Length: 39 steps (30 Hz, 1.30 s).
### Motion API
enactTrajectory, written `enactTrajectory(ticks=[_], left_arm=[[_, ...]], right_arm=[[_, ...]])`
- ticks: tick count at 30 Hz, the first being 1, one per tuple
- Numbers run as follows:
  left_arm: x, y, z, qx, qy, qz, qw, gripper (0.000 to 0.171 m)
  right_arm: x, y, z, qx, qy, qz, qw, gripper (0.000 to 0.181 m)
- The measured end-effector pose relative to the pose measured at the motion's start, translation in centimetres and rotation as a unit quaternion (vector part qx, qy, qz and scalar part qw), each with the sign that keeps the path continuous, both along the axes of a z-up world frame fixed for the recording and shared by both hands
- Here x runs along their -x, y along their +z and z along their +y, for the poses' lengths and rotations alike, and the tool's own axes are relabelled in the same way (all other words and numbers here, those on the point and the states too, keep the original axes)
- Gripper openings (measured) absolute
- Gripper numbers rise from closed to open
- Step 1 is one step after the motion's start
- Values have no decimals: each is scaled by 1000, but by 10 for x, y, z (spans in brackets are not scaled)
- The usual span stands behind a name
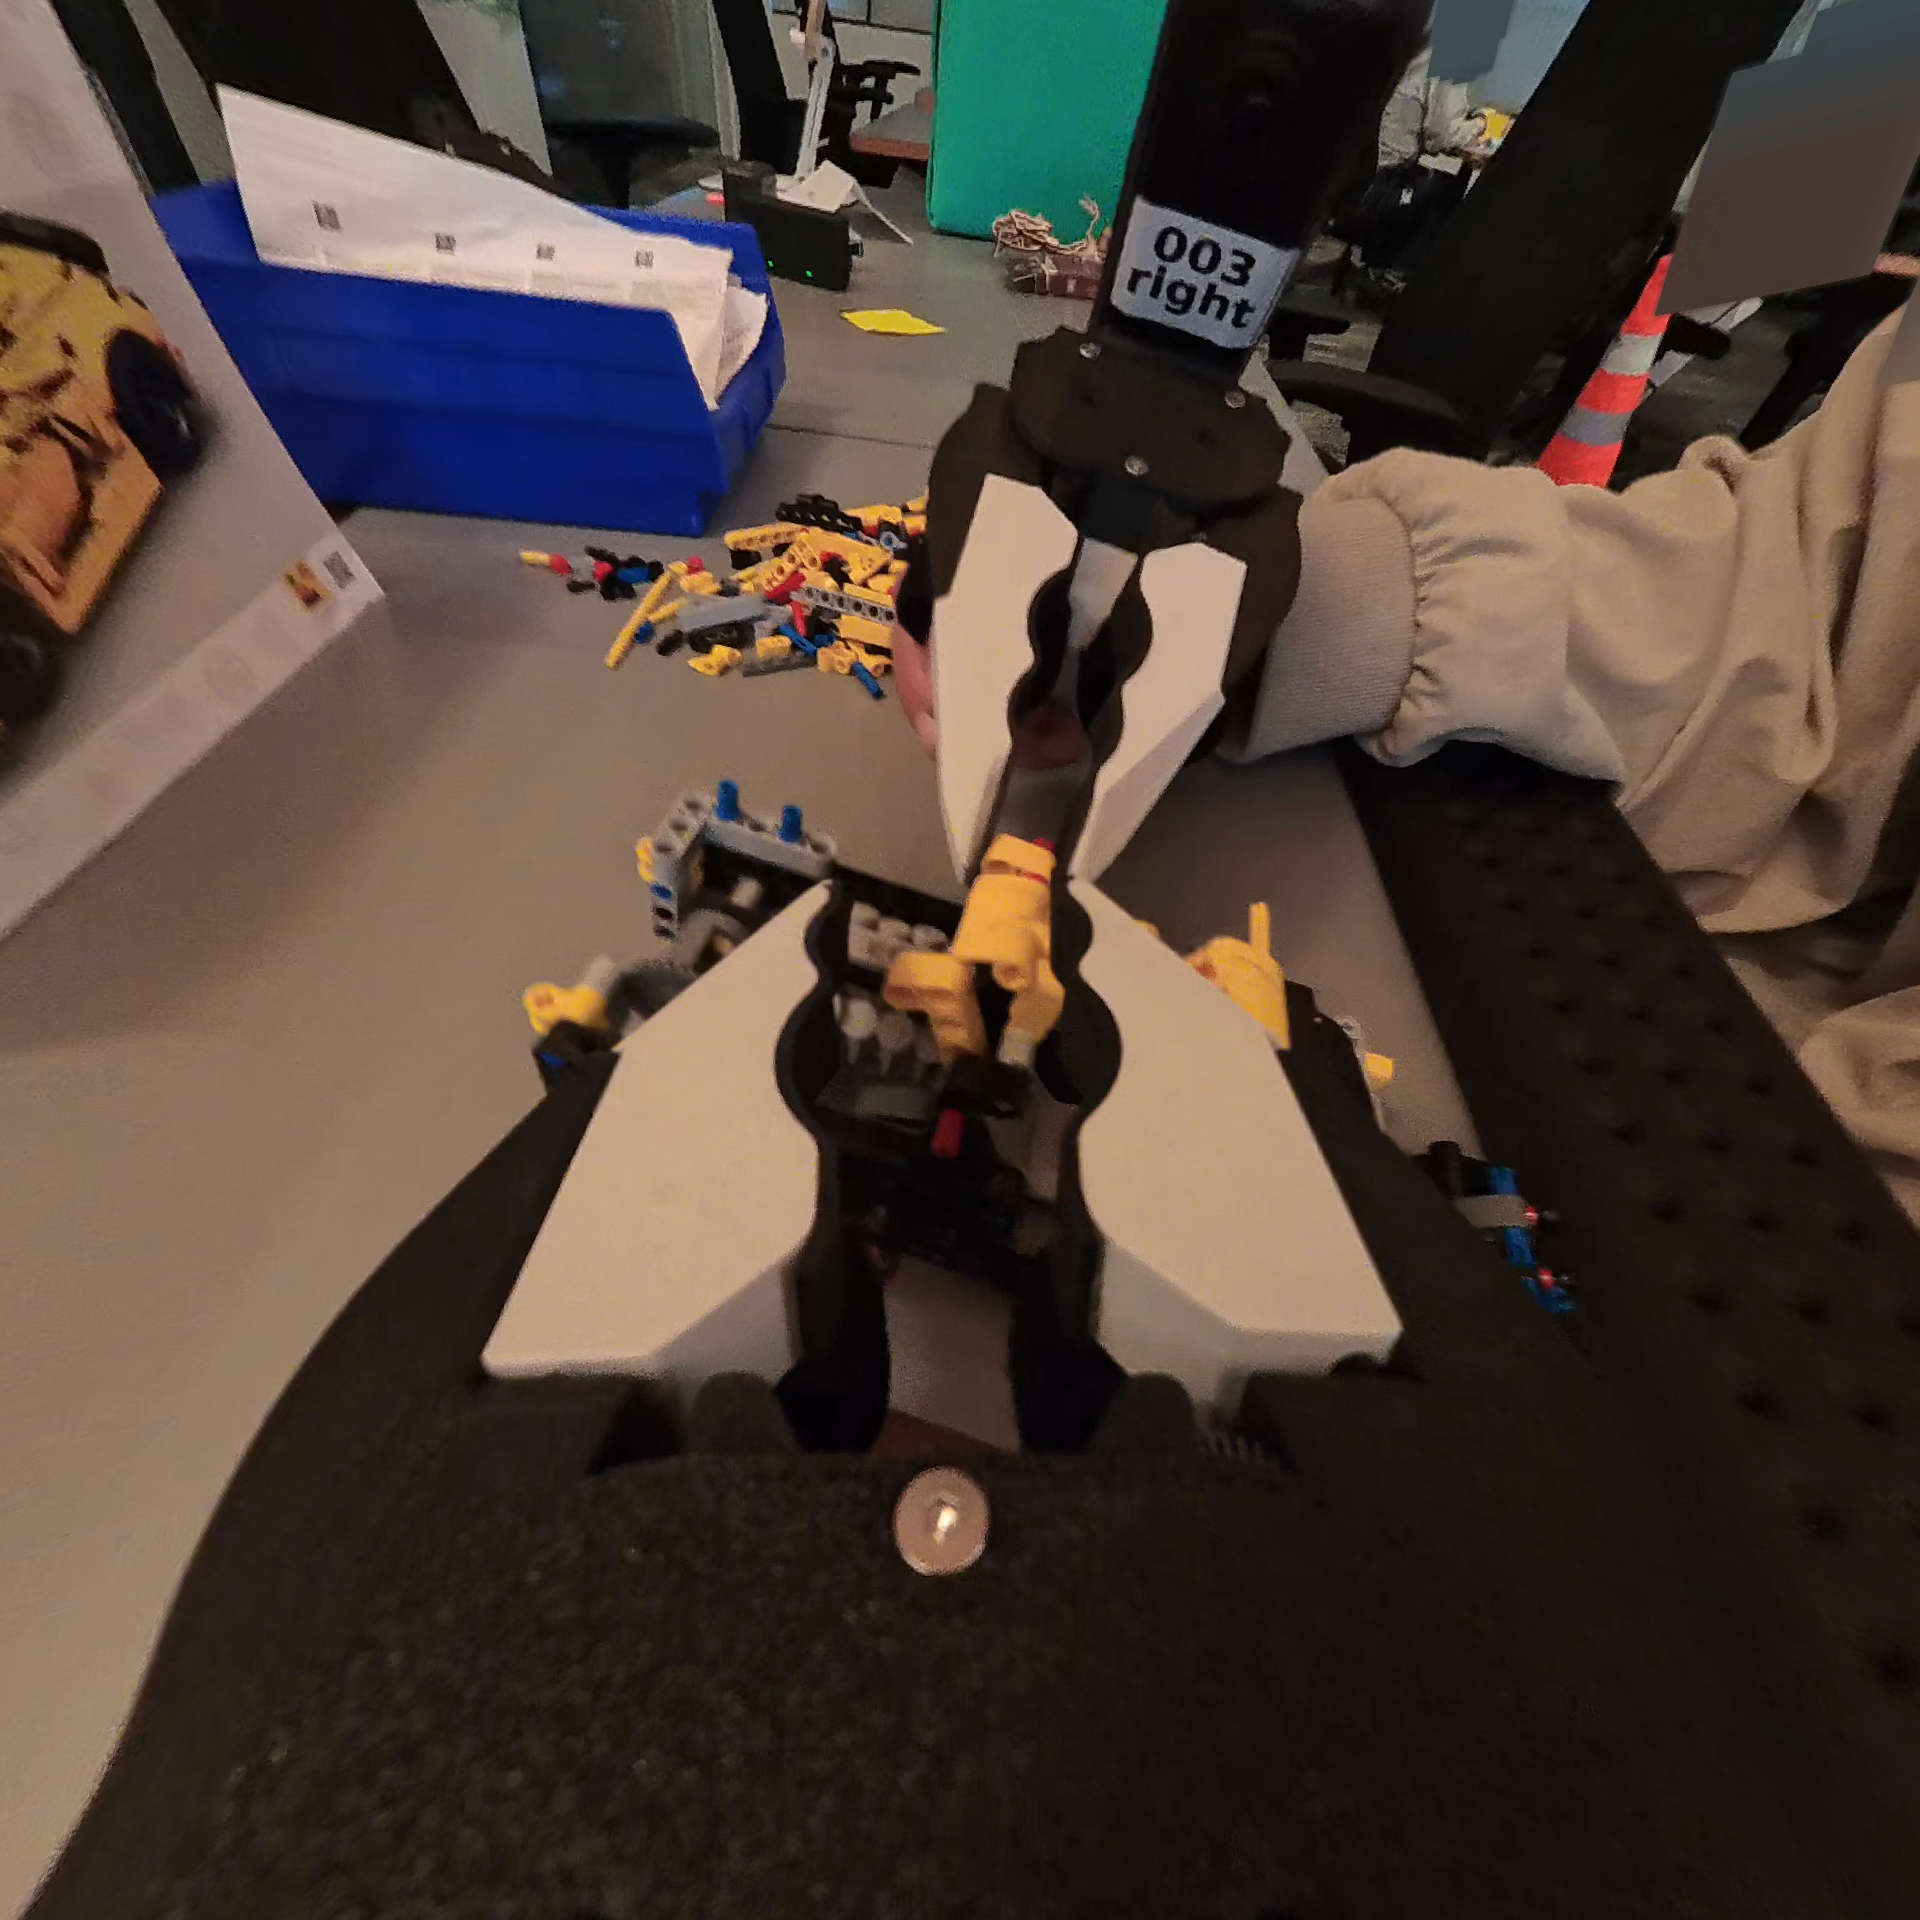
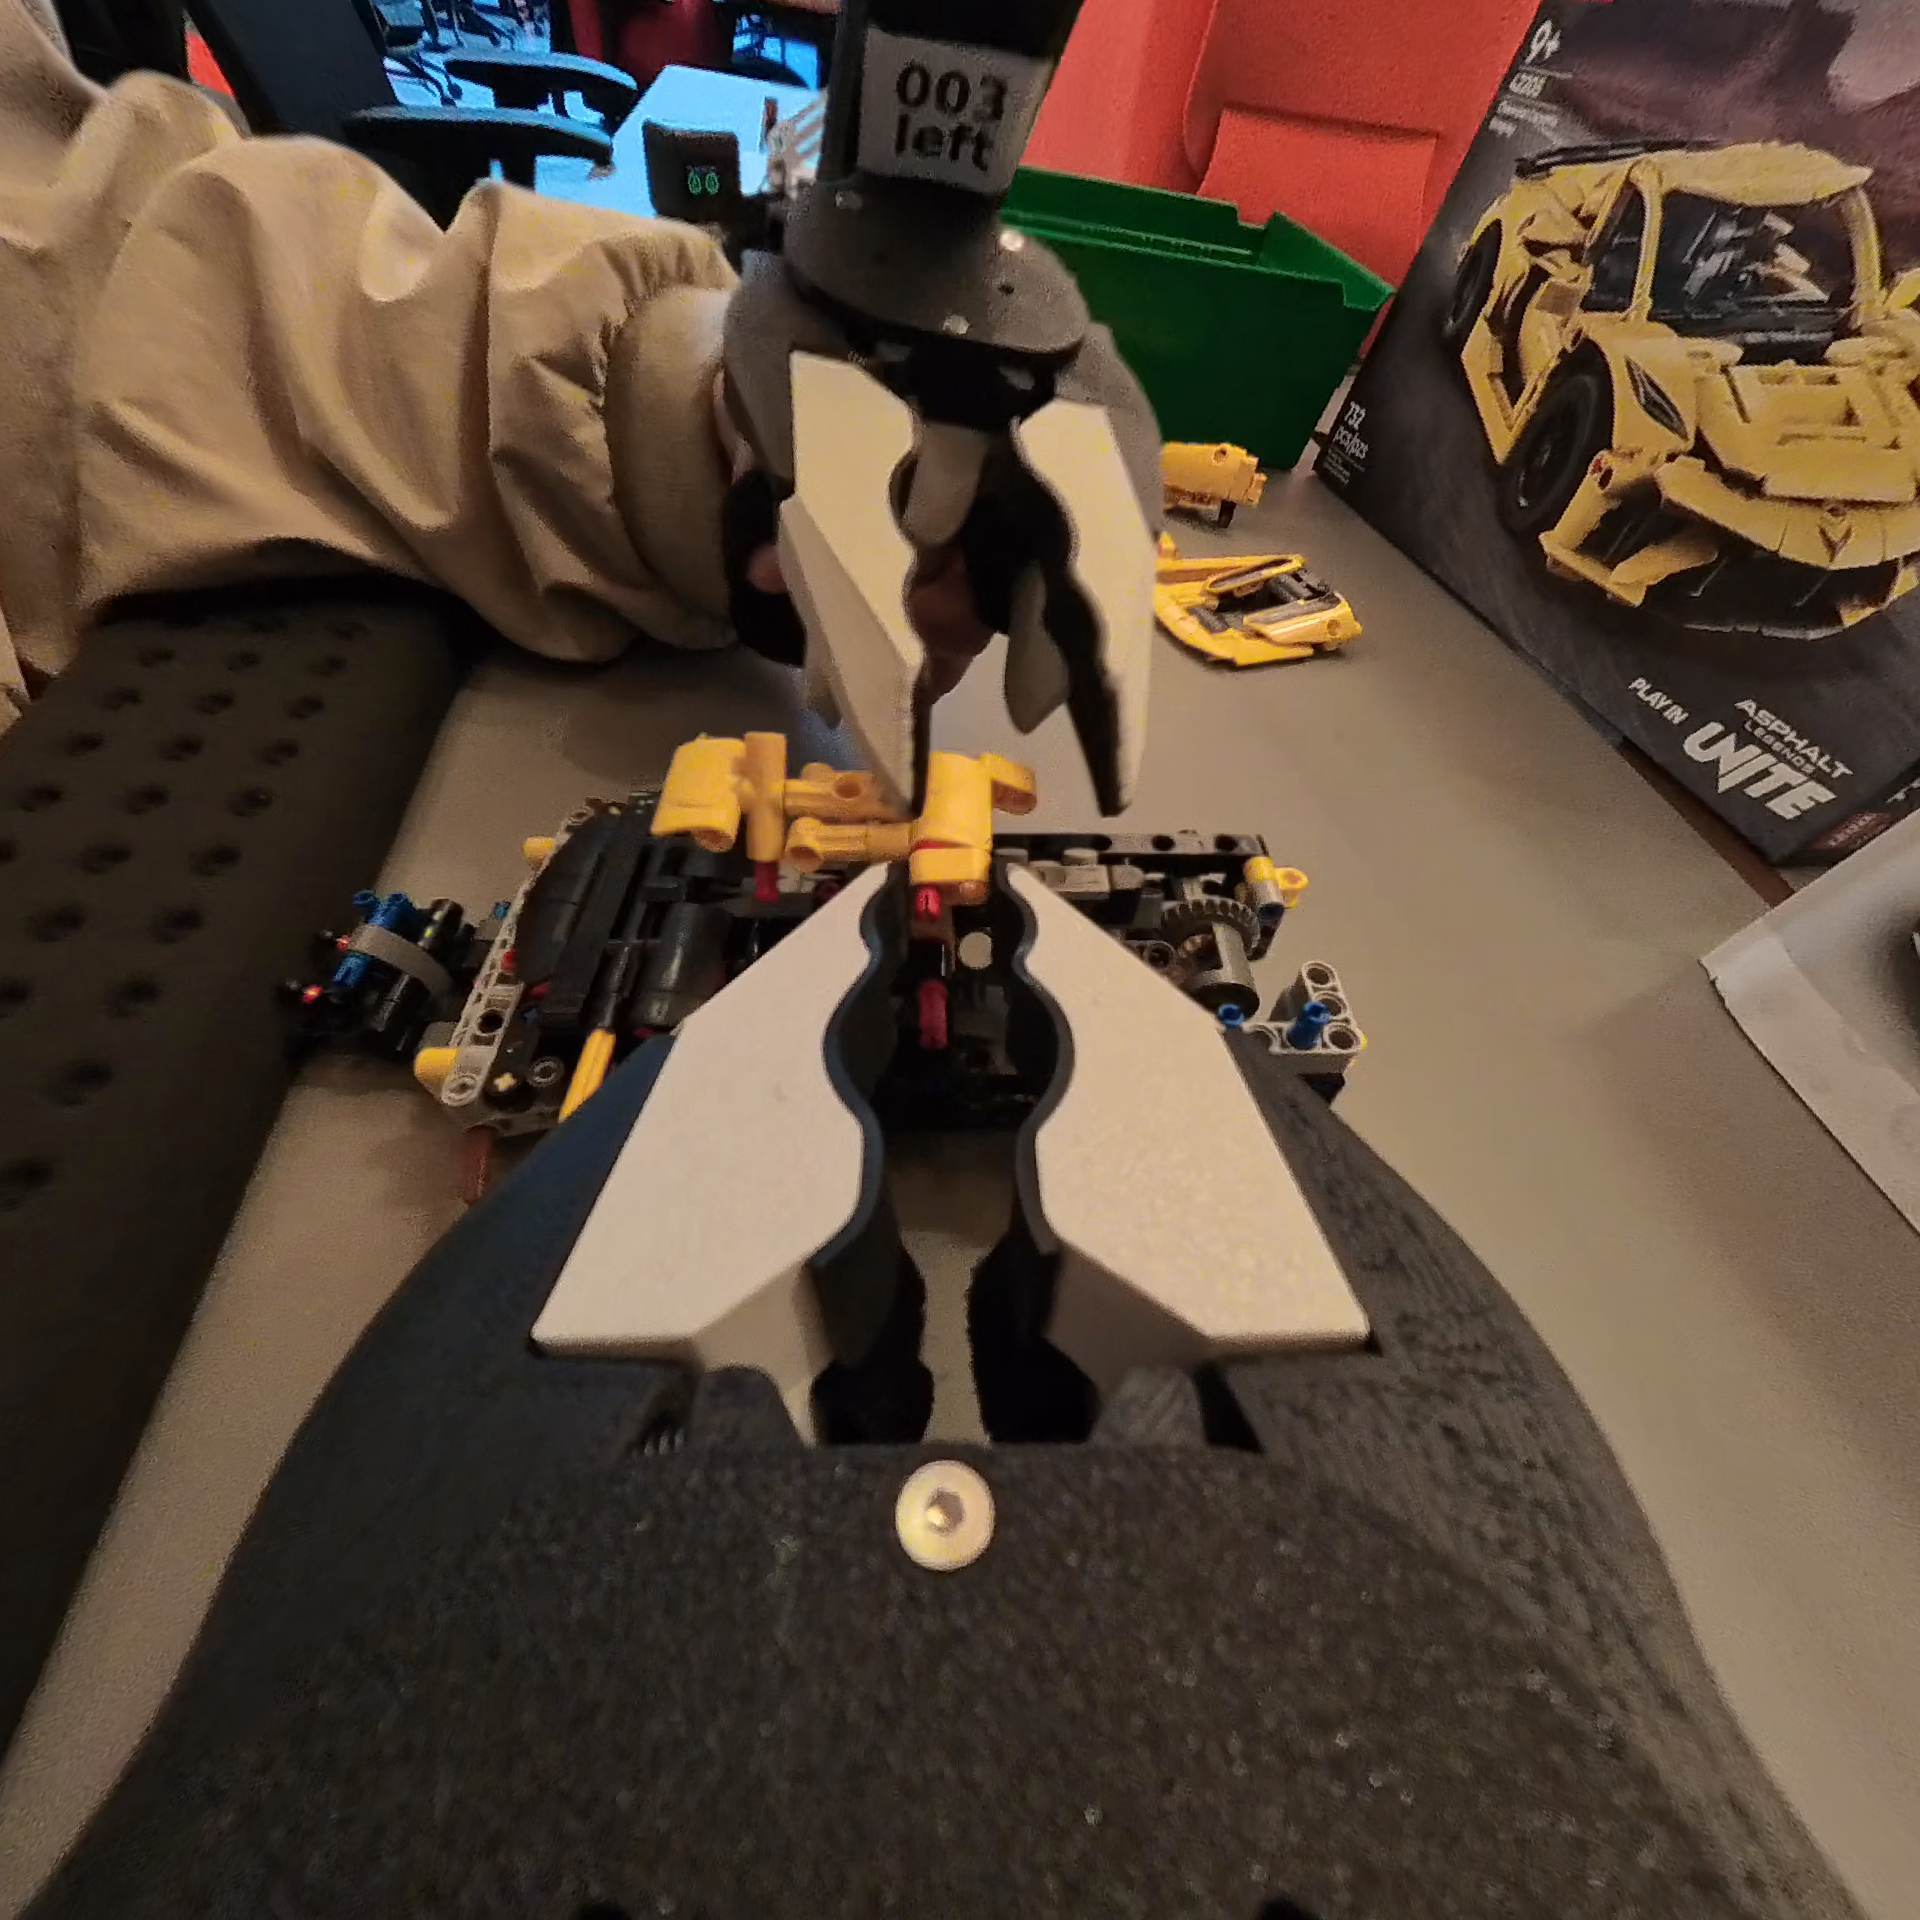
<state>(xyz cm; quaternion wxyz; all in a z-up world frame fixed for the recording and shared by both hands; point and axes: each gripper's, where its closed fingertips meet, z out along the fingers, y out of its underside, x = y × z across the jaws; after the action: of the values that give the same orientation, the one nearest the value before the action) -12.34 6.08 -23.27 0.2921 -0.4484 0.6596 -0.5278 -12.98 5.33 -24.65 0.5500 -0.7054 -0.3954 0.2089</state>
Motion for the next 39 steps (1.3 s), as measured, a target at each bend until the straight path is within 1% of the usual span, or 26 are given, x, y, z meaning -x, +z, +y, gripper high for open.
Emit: enactTrajectory(ticks=[2, 3, 4, 5, 6, 7, 11, 15, 18, 20, 21, 22, 23, 25, 27, 28, 29, 31, 33, 34, 35, 37, 39], left_arm=[[-2, 3, -3, -2, -31, 12, 999, 38], [-2, -2, -6, -20, -50, 34, 998, 34], [-1, -10, -6, -46, -65, 58, 995, 27], [-1, -15, -7, -61, -78, 74, 992, 26], [0, -18, -8, -66, -89, 85, 990, 22], [-1, -22, -9, -65, -96, 96, 989, 17], [-5, -29, -9, -32, -99, 104, 989, 18], [-5, -29, -7, -23, -91, 101, 990, 15], [-5, -27, -4, 0, -70, 93, 993, 15], [3, -25, 0, 12, -58, 88, 994, 27], [10, -24, 0, 18, -61, 86, 994, 26], [15, -24, 0, 18, -60, 86, 994, 28], [18, -23, 2, 14, -56, 87, 995, 29], [23, -22, 3, 3, -52, 94, 994, 32], [24, -22, 6, -11, -32, 94, 995, 31], [22, -23, 8, -20, -19, 93, 995, 31], [21, -25, 11, -31, -5, 91, 995, 31], [13, -24, 13, -34, 17, 75, 996, 33], [6, -26, 14, -33, 23, 73, 997, 37], [4, -26, 14, -24, 23, 69, 997, 39], [2, -27, 14, -11, 20, 68, 997, 41], [2, -28, 13, 12, 14, 68, 998, 42], [2, -28, 12, 15, 12, 65, 998, 42]], right_arm=[[0, -2, 3, 4, -3, -8, 1000, 14], [0, -3, 3, 5, -3, -8, 1000, 14], [0, -5, 4, 9, -5, -8, 1000, 14], [-1, -9, 5, 17, -8, -13, 1000, 14], [-2, -12, 6, 20, -11, -17, 1000, 14], [-3, -15, 7, 26, -14, -20, 999, 14], [-7, -24, 8, 47, -17, -22, 998, 14], [-6, -24, 9, 72, -15, 13, 997, 14], [-8, -25, 8, 89, -16, 29, 995, 14], [-7, -25, 8, 87, -19, 28, 996, 14], [-8, -25, 8, 84, -23, 22, 996, 14], [-9, -25, 8, 80, -28, 13, 996, 21], [-13, -22, 8, 76, -39, 12, 996, 28], [-17, -5, 5, 68, -50, 37, 996, 33], [-10, 14, -7, 73, -47, 81, 993, 38], [0, 17, -17, 80, -36, 92, 992, 38], [10, 13, -26, 87, -28, 90, 992, 37], [23, -9, -29, 99, -53, 35, 993, 36], [34, -29, -31, 117, -54, -11, 992, 36], [35, -33, -29, 121, -65, -22, 990, 38], [36, -35, -26, 124, -75, -31, 989, 36], [38, -36, -25, 135, -77, -26, 987, 35], [38, -34, -25, 159, -80, 9, 984, 32]])
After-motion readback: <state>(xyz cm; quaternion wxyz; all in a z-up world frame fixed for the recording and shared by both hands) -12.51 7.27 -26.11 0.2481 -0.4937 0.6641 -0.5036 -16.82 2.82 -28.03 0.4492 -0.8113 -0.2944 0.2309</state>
